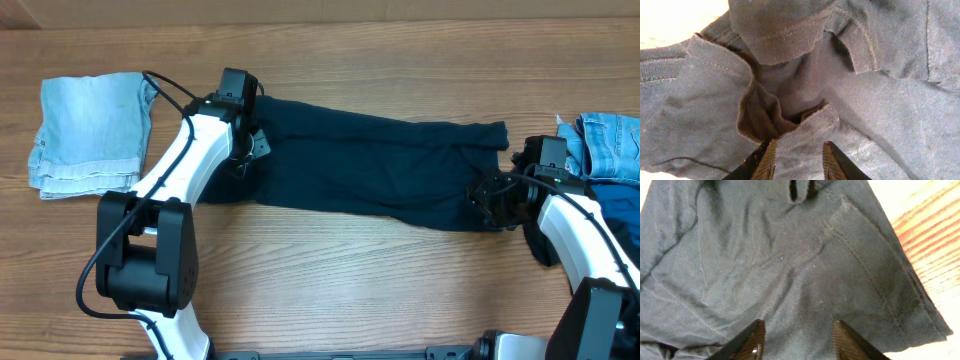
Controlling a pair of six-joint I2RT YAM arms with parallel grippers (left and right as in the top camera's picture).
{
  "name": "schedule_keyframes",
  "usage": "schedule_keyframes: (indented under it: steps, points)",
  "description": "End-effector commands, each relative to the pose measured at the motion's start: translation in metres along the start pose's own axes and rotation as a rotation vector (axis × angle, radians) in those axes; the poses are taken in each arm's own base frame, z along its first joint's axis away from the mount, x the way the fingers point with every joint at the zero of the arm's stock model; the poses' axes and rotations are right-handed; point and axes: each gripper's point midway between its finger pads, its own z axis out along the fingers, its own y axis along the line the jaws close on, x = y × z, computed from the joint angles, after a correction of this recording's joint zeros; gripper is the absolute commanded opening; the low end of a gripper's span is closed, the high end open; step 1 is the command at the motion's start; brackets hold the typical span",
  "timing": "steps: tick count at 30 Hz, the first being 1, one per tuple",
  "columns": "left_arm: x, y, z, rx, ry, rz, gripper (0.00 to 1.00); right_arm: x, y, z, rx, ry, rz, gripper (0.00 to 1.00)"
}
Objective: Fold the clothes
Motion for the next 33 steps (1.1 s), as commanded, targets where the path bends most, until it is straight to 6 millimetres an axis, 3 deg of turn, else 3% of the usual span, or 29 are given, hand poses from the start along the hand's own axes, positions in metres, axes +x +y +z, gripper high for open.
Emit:
schedule_keyframes:
  steps: [1, 6, 9, 12, 14, 15, 17, 20, 24, 27, 29, 31, 33]
  points:
    - [0.010, 0.014, 0.013, -0.040, 0.023, 0.013, 0.31, 0.001, 0.001, 0.004, 0.010, 0.025, 0.012, 0.38]
    - [0.014, 0.017, 0.029, -0.031, 0.005, 0.012, 0.33, 0.017, -0.022, 0.040, 0.089, 0.140, 0.100, 0.08]
    - [0.005, 0.011, 0.029, -0.006, -0.035, 0.047, 0.34, 0.022, -0.030, 0.042, 0.125, 0.160, 0.110, 0.07]
    - [-0.001, 0.011, 0.029, -0.013, -0.063, 0.053, 0.35, 0.020, -0.064, 0.035, 0.306, 0.122, 0.112, 0.08]
    - [-0.002, 0.016, 0.028, -0.041, -0.071, 0.070, 0.36, 0.012, -0.091, 0.026, 0.432, 0.071, 0.130, 0.20]
    - [-0.003, 0.017, 0.028, -0.045, -0.071, 0.083, 0.37, 0.006, -0.104, 0.021, 0.486, 0.034, 0.179, 0.21]
    - [-0.004, 0.021, 0.029, -0.048, -0.069, 0.073, 0.37, 0.000, -0.109, 0.018, 0.480, 0.016, 0.215, 0.21]
    - [-0.006, 0.023, 0.029, -0.049, -0.072, 0.068, 0.37, -0.005, -0.094, 0.023, 0.396, 0.039, 0.138, 0.24]
    - [-0.008, 0.017, 0.027, -0.016, -0.068, 0.102, 0.35, -0.011, -0.047, 0.022, 0.157, 0.079, 0.022, 0.33]
    - [-0.002, -0.004, 0.017, 0.090, -0.014, 0.176, 0.26, -0.017, -0.022, 0.006, 0.053, 0.059, -0.010, 0.36]
    - [-0.005, -0.015, -0.005, 0.112, -0.018, 0.240, 0.21, -0.025, 0.000, -0.009, -0.033, 0.029, -0.058, 0.40]
    - [-0.002, -0.018, -0.022, 0.114, -0.019, 0.295, 0.26, -0.031, 0.018, -0.025, -0.102, 0.005, -0.091, 0.47]
    - [0.018, -0.009, -0.017, 0.049, 0.039, 0.359, 0.31, -0.028, 0.021, -0.031, -0.112, 0.006, -0.092, 0.52]
